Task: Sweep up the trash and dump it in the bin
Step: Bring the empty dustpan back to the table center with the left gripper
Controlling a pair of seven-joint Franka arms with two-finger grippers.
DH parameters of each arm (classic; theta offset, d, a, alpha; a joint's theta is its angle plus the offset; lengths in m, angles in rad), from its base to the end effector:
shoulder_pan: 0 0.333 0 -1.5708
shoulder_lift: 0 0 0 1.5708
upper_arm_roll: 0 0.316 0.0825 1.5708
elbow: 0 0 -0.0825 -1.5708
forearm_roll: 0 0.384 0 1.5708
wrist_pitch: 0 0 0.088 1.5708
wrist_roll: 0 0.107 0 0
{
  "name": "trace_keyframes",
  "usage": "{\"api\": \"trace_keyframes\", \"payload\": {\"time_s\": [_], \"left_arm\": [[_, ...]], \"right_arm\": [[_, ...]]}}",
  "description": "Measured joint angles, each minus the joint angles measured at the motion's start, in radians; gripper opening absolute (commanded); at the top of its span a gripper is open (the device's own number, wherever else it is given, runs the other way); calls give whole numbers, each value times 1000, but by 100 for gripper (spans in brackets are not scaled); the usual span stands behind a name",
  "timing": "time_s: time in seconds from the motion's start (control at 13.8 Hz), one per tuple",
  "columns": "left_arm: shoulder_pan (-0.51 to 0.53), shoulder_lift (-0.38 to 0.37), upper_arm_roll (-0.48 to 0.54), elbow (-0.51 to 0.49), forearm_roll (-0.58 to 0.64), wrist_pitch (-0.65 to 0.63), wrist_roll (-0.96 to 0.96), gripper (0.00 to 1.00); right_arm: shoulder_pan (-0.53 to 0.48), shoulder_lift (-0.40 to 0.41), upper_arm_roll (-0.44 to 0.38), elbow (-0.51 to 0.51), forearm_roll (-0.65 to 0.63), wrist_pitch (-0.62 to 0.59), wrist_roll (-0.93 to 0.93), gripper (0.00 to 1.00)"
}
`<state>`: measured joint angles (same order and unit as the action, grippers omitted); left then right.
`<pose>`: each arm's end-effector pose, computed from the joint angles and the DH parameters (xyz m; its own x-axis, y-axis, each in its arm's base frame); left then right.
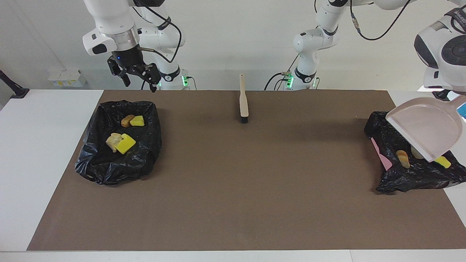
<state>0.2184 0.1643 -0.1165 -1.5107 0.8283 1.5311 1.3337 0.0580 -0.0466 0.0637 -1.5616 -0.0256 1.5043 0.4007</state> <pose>0.5866 0.1476 0.5895 0.2268 -0.6444 -0.7303 -0.9566 -0.2884 -0.0427 0.5297 0.0628 0.6483 0.9609 -0.2770 0.0012 -0.2769 -0.9604 0.0305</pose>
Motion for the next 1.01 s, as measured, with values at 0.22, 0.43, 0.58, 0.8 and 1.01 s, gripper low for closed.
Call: {"api": "trace_keyframes", "payload": {"time_s": [0.22,0.43,0.58,0.8,1.01], "left_arm": [[-58,-15,-5,-15,-131,-79,-116,0],[-117,-44,-7,-57,-226,-103,-254,0],[-168,-64,-8,-89,-295,-124,-377,0],[-247,-75,-10,-136,-430,-136,-597,0],[-333,-75,-12,-164,-536,-132,-814,0]], "right_arm": [[0,19,-4,31,0,0,-6,100],[0,22,-6,36,0,-6,-15,100],[-1,22,-6,34,0,-12,-16,100],[-10,21,-7,33,5,-13,-17,100],[-24,21,-8,33,6,-13,-83,100]]}}
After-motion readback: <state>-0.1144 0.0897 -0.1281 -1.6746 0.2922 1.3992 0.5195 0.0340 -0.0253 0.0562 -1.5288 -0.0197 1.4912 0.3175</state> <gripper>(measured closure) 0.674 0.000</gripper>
